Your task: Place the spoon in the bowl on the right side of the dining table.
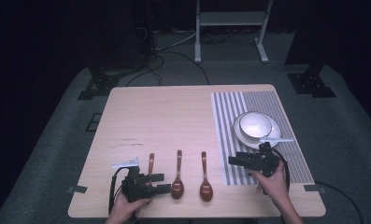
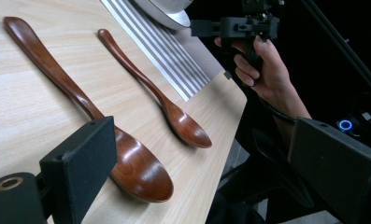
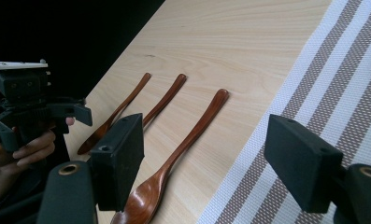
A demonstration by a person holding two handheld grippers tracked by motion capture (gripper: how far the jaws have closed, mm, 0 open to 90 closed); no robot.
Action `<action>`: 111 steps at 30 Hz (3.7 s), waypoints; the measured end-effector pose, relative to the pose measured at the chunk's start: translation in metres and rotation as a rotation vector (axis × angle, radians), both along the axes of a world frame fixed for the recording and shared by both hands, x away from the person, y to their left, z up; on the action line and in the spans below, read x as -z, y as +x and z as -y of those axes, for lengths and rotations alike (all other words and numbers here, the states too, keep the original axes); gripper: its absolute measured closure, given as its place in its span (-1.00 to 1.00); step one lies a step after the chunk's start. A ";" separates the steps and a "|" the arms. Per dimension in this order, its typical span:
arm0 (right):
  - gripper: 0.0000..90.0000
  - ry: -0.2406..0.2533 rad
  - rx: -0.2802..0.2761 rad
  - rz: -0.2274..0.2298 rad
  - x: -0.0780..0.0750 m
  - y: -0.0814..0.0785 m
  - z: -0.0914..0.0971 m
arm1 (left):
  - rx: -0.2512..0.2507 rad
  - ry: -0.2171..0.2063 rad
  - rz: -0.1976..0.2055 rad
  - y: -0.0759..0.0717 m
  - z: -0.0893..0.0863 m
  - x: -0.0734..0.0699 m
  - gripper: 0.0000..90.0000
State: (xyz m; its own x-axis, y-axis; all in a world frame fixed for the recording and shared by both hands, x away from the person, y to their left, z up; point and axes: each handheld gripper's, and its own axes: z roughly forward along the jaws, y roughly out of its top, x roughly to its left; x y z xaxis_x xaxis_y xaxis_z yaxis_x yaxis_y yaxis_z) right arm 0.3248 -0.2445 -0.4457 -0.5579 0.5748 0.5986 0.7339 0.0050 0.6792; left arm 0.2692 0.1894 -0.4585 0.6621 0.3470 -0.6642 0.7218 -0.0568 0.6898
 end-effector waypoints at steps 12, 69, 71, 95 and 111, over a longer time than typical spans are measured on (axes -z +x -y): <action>-0.39 0.004 -0.021 0.002 0.001 0.007 -0.013 | 0.045 0.000 -0.027 -0.002 0.010 0.003 -0.85; -0.37 -0.087 -0.199 -0.014 -0.009 0.032 -0.100 | 0.156 0.132 -0.138 -0.007 0.044 0.026 -0.84; -0.37 -0.091 -0.204 -0.020 -0.008 0.034 -0.104 | 0.155 0.131 -0.140 -0.007 0.044 0.026 -0.84; -0.28 -0.126 -0.237 -0.071 0.004 0.058 -0.137 | 0.157 0.131 -0.132 -0.008 0.043 0.026 -0.84; 0.06 -0.187 -0.235 -0.118 0.017 0.068 -0.152 | 0.156 0.125 -0.137 -0.007 0.042 0.026 -0.84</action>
